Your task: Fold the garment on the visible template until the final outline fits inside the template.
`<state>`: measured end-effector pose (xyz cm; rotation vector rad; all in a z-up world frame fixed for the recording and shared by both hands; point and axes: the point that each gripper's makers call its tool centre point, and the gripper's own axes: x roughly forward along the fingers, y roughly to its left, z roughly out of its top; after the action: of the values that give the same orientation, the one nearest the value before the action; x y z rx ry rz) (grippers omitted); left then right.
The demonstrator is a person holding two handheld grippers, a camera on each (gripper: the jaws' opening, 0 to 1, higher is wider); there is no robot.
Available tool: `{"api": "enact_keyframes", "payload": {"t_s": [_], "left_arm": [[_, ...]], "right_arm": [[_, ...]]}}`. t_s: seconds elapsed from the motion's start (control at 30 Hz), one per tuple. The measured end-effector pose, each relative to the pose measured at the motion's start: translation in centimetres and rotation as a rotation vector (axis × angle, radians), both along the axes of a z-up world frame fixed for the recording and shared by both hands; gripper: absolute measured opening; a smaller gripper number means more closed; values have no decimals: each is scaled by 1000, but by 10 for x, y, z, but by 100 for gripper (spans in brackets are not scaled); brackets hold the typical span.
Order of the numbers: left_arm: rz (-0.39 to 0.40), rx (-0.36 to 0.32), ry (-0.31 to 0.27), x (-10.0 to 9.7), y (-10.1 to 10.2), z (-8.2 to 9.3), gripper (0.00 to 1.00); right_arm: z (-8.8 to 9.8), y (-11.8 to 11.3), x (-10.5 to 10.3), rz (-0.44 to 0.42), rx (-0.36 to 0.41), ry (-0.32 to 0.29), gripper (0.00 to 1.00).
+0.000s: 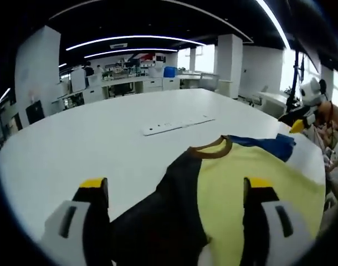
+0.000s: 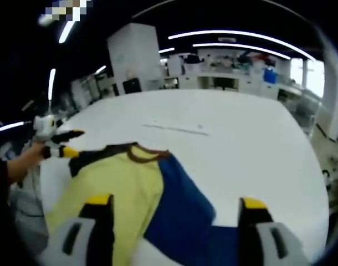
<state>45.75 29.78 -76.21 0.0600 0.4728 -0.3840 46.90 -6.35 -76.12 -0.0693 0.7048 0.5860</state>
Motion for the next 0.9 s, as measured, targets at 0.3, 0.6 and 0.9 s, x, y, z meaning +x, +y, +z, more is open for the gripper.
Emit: {"api": "enact_keyframes", "payload": {"t_s": [0.3,0.6,0.9], "left_arm": [[-21,-13,-2,-18,-1,8,99],[-42,-5,8,-40,-8,9,99],[-65,15,-6,-57,-13,11,98]], "right_arm": [[0,-55,-23,-83,-18,6,88],[-12,-101,-34,-193,-27,18,77],[-34,-140,-31,-302,-6,35,57]]}}
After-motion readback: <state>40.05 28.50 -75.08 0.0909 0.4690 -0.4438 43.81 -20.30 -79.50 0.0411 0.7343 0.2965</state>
